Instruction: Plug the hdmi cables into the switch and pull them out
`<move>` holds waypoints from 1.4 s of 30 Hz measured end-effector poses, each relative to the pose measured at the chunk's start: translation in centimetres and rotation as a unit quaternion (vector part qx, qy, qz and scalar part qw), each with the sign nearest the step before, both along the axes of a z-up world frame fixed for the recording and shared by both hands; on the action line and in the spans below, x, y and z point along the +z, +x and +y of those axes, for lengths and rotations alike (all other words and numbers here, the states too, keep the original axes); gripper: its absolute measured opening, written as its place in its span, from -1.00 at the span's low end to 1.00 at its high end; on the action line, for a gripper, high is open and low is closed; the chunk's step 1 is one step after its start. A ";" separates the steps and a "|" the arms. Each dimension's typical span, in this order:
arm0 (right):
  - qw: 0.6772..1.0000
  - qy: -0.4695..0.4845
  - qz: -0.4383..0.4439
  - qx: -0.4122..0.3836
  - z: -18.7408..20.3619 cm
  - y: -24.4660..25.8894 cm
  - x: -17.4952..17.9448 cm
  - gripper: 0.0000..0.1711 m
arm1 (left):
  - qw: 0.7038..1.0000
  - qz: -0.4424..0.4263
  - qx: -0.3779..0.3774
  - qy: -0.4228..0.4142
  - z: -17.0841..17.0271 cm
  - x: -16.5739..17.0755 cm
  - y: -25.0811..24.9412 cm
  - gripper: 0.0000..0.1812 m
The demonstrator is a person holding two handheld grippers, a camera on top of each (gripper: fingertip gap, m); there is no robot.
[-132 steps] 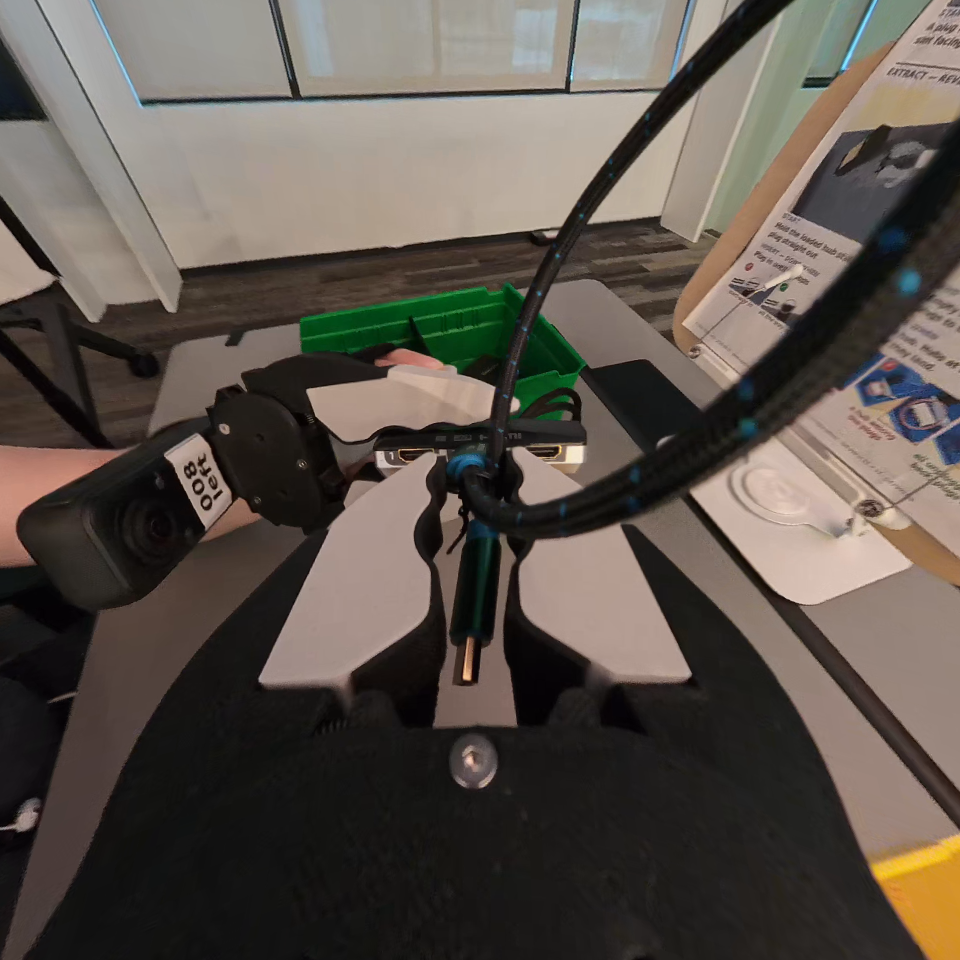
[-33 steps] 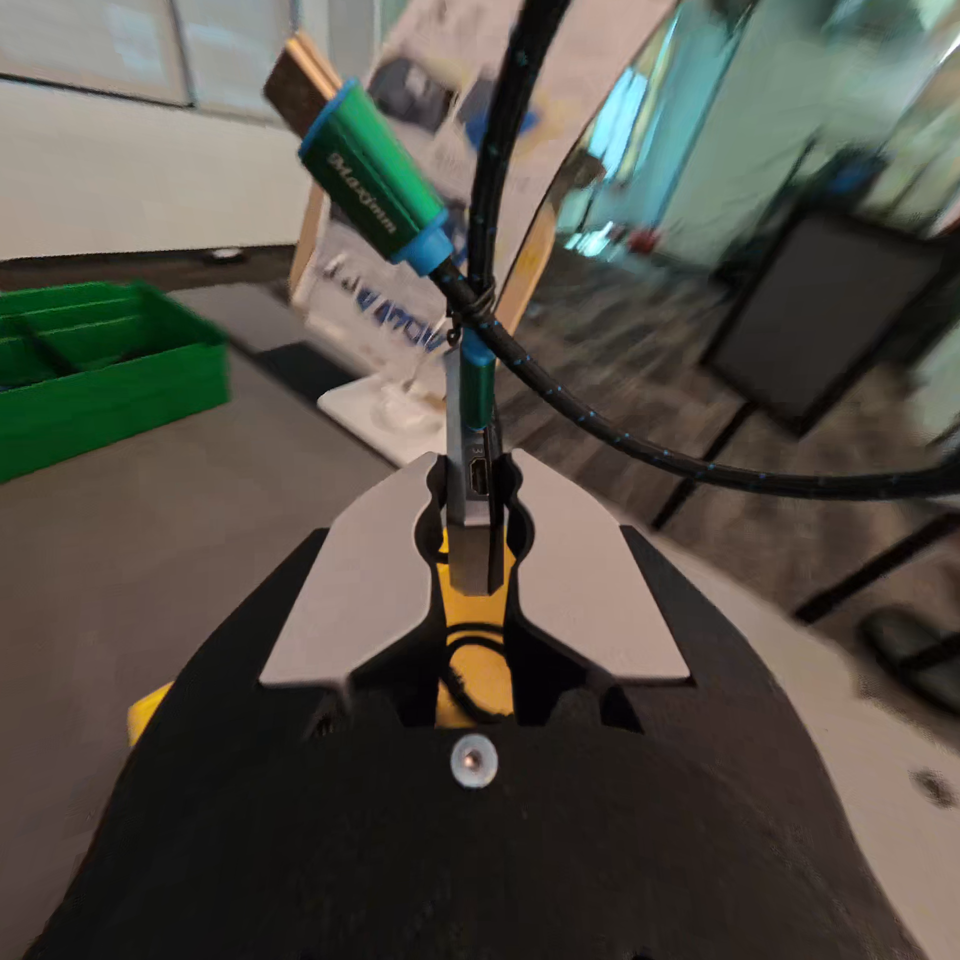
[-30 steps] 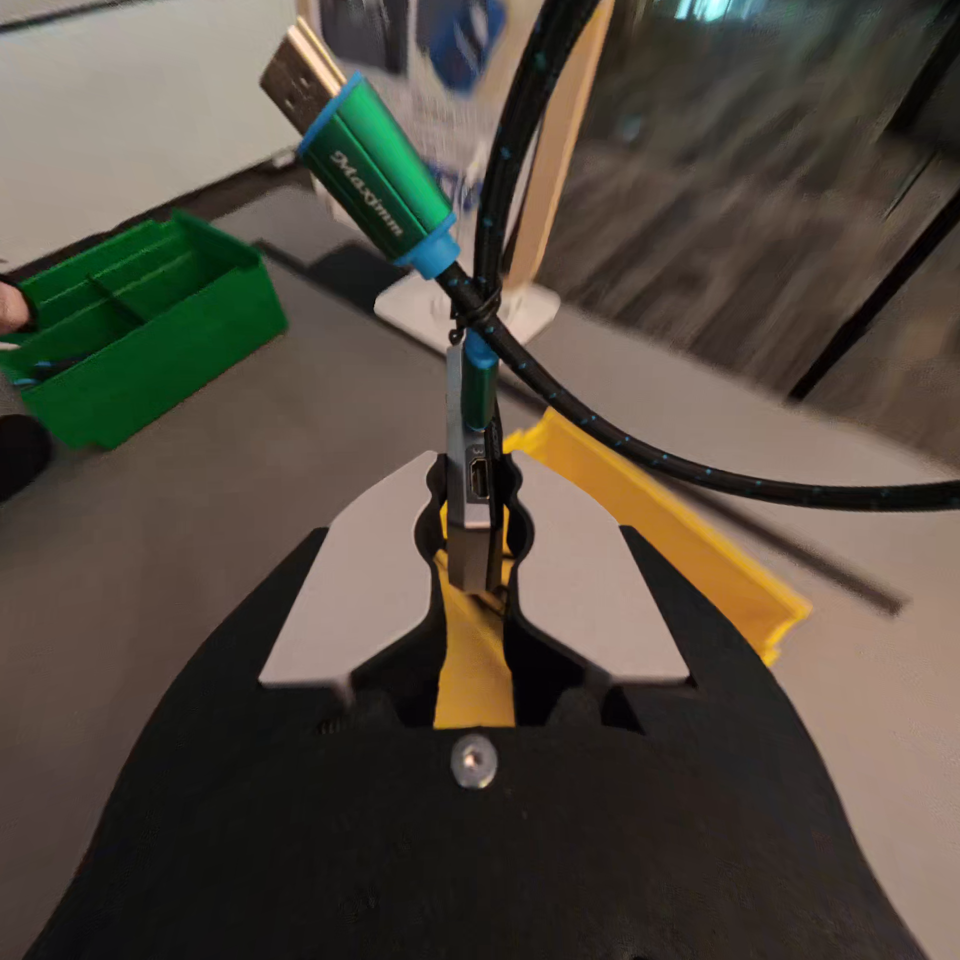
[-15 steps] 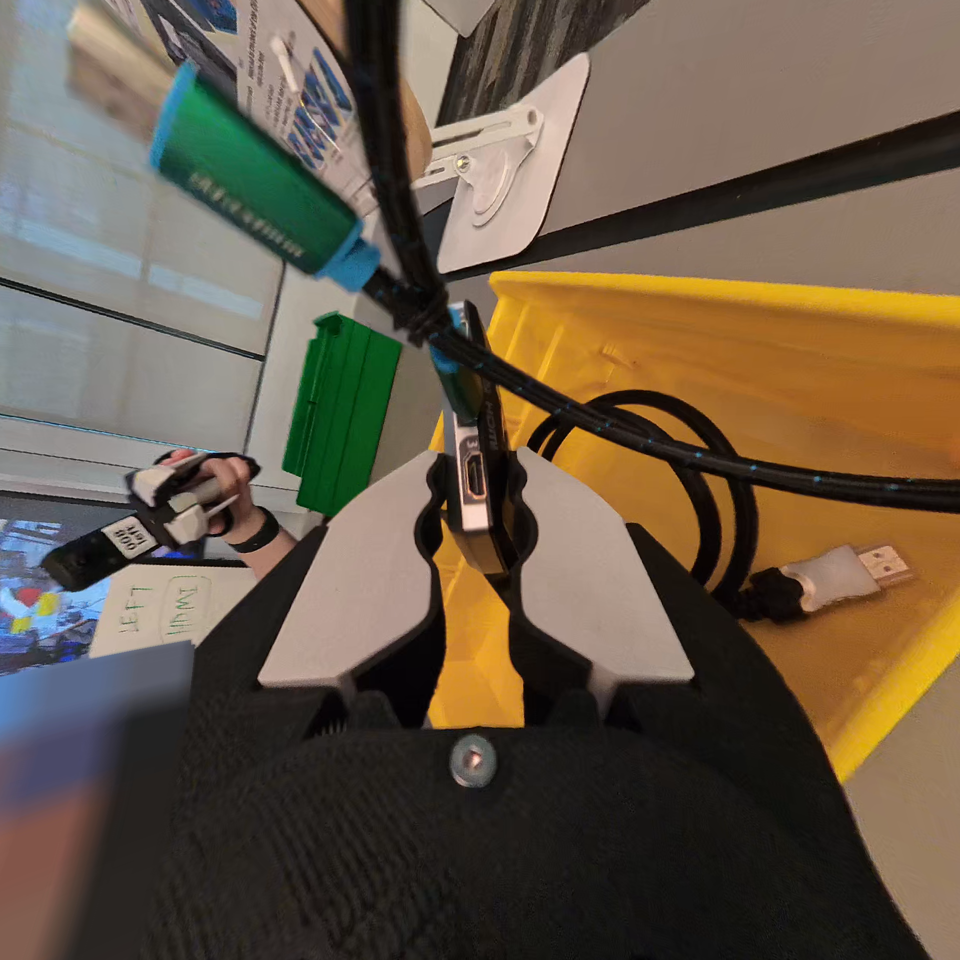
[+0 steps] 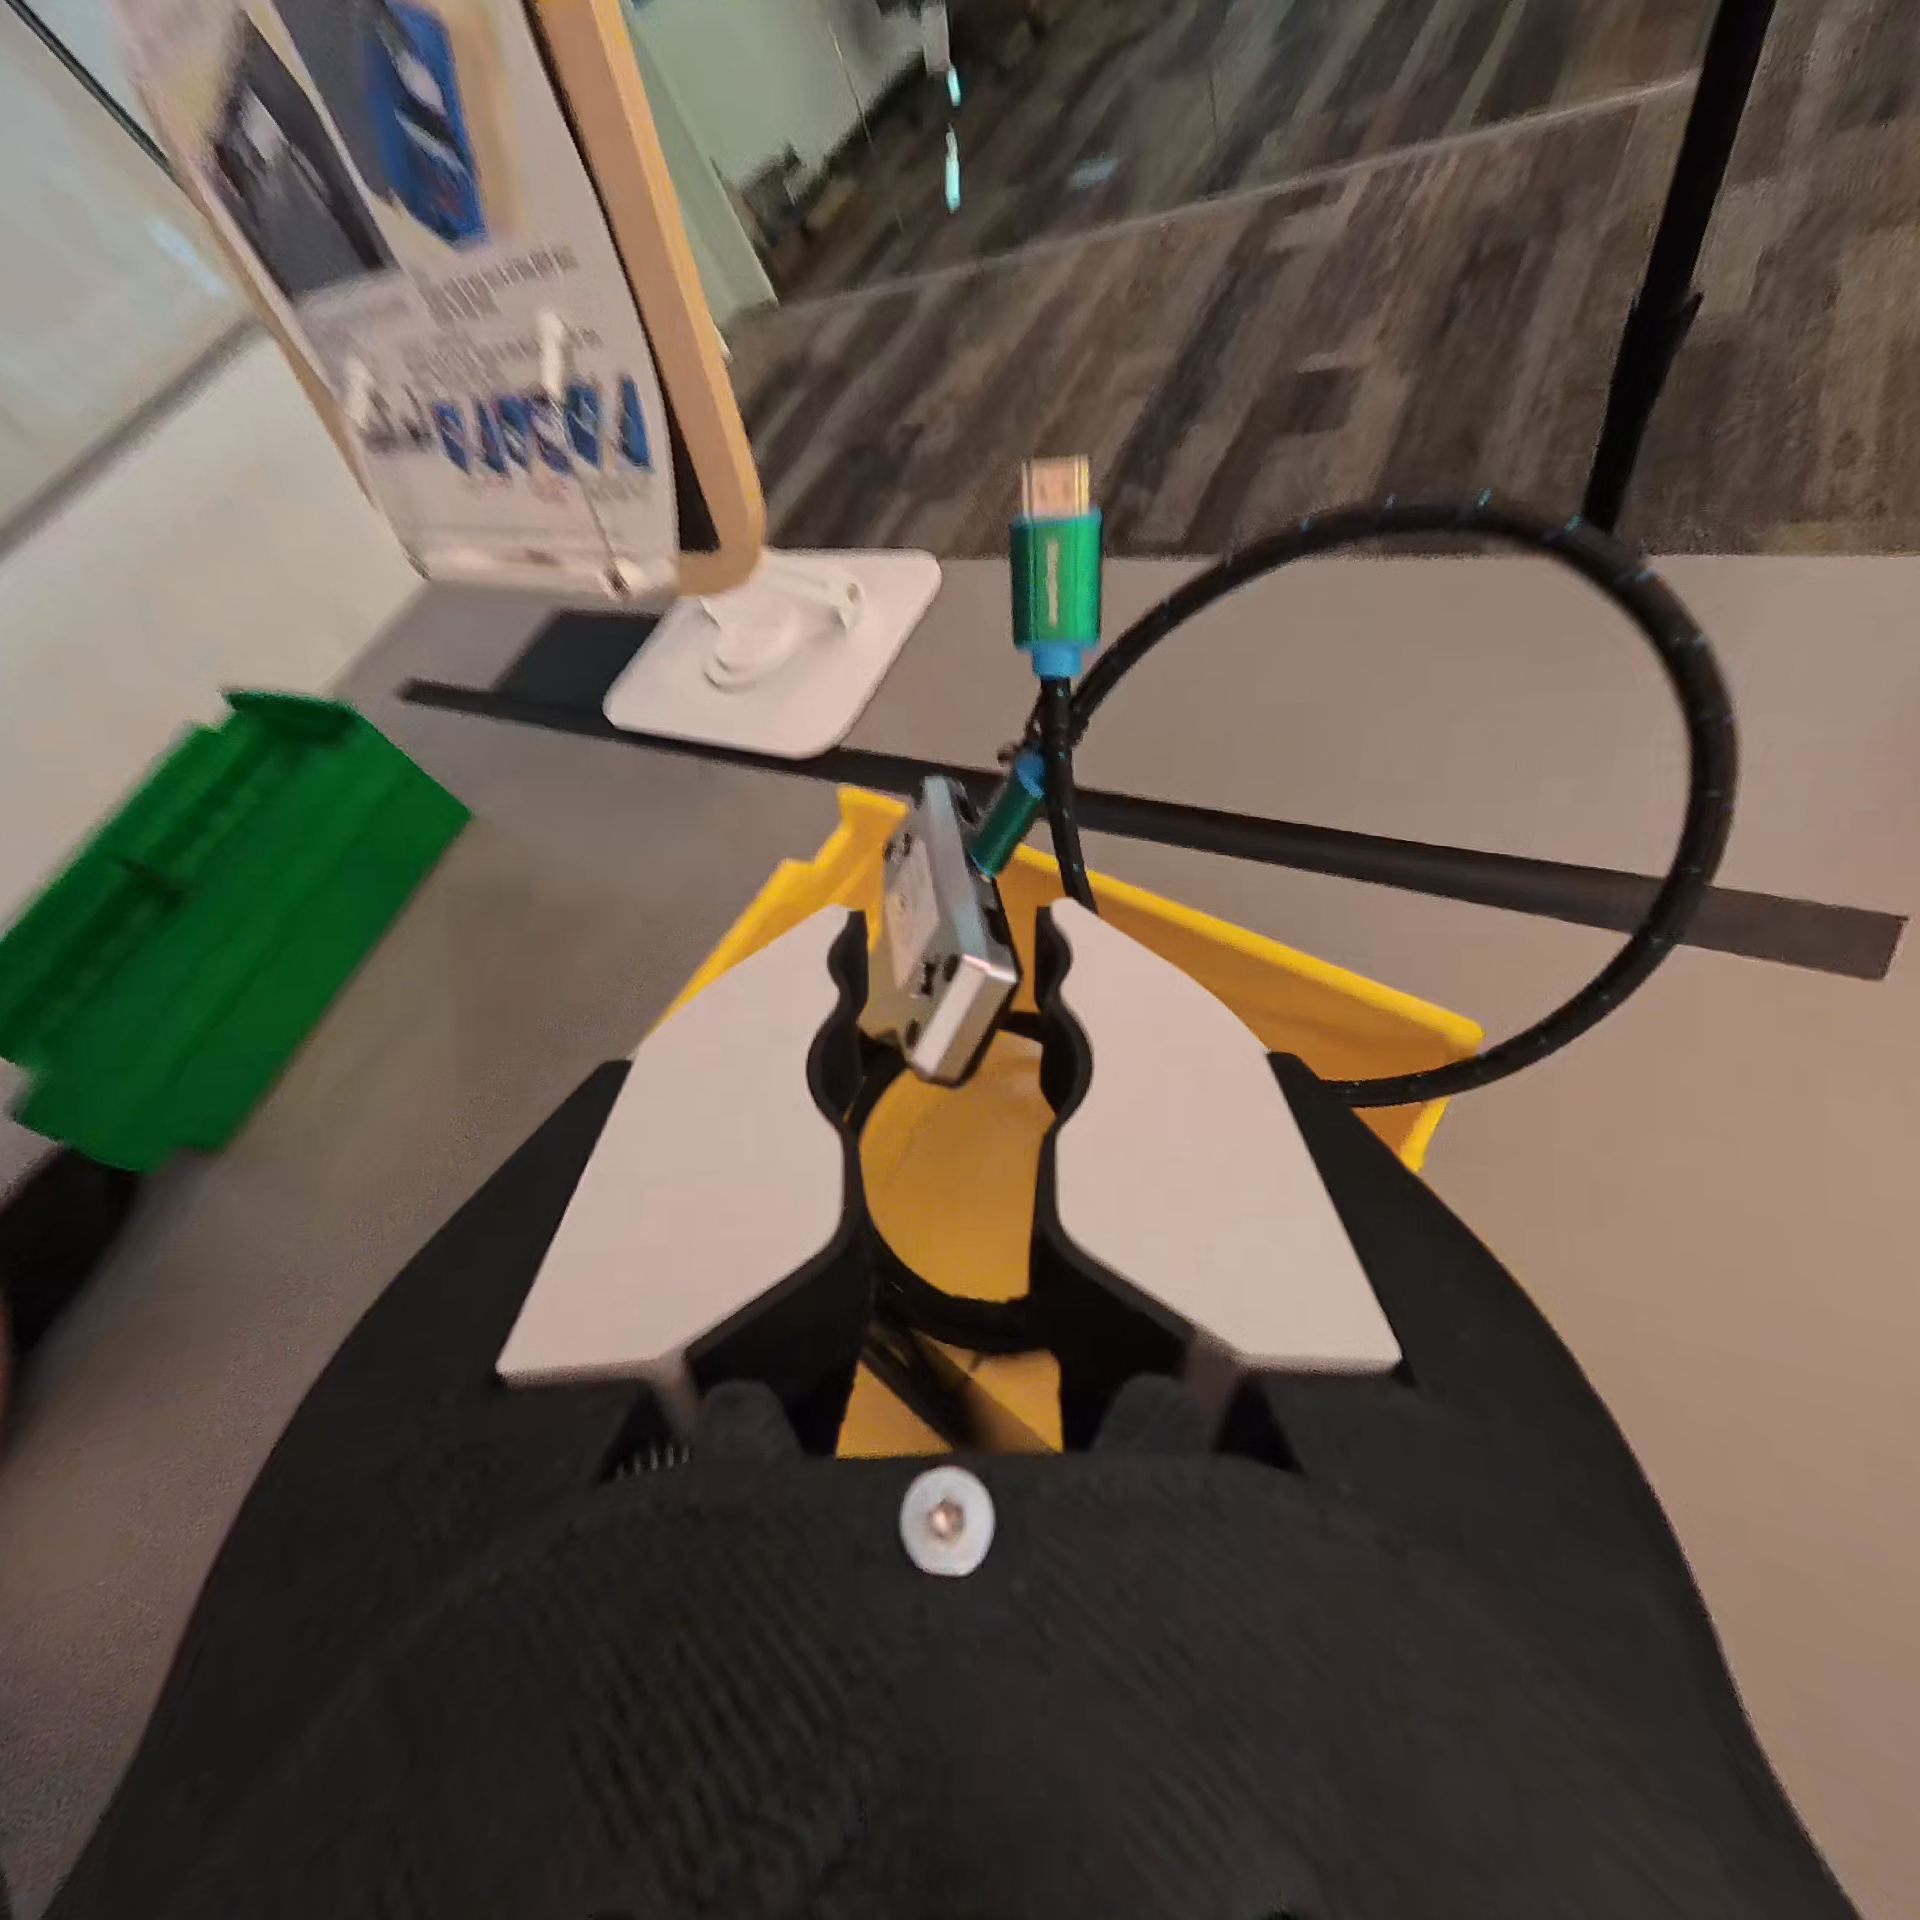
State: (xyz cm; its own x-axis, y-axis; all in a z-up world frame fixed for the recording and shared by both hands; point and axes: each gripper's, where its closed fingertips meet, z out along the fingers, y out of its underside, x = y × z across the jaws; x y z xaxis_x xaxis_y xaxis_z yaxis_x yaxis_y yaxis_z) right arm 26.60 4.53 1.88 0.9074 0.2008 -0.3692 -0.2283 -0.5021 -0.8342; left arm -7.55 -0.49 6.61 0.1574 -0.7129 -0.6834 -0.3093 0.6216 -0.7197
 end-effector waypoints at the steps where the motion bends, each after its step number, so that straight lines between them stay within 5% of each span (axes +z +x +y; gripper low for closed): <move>1: 1.000 -0.022 -0.012 0.009 0.4 -0.3 -1.2 -0.61 | 1.000 -0.001 0.001 -0.001 0.1 0.0 -0.1 -0.70; 5: 0.997 -0.048 -0.004 0.058 2.2 -2.9 -3.6 -0.43 | 1.000 0.002 0.004 0.000 0.3 -0.1 -0.1 -0.70; 9: 0.984 -0.056 -0.170 0.001 3.2 -0.4 -5.3 -0.24 | 1.000 0.012 0.007 0.003 0.4 -0.6 0.1 -0.70; 11: 0.981 -0.043 -0.187 0.010 3.3 -0.7 -5.6 -0.20 | 1.000 0.016 0.006 0.004 0.4 -0.7 0.1 -0.70; 23: 0.983 -0.177 -0.017 0.048 1.4 -5.2 -6.9 -0.38 | 1.000 0.017 0.010 0.020 0.1 -0.4 0.2 -0.72; 42: 0.979 -0.192 0.005 0.063 1.3 -6.8 -7.0 -0.44 | 0.998 0.025 0.048 0.032 1.4 -0.1 -0.6 -0.73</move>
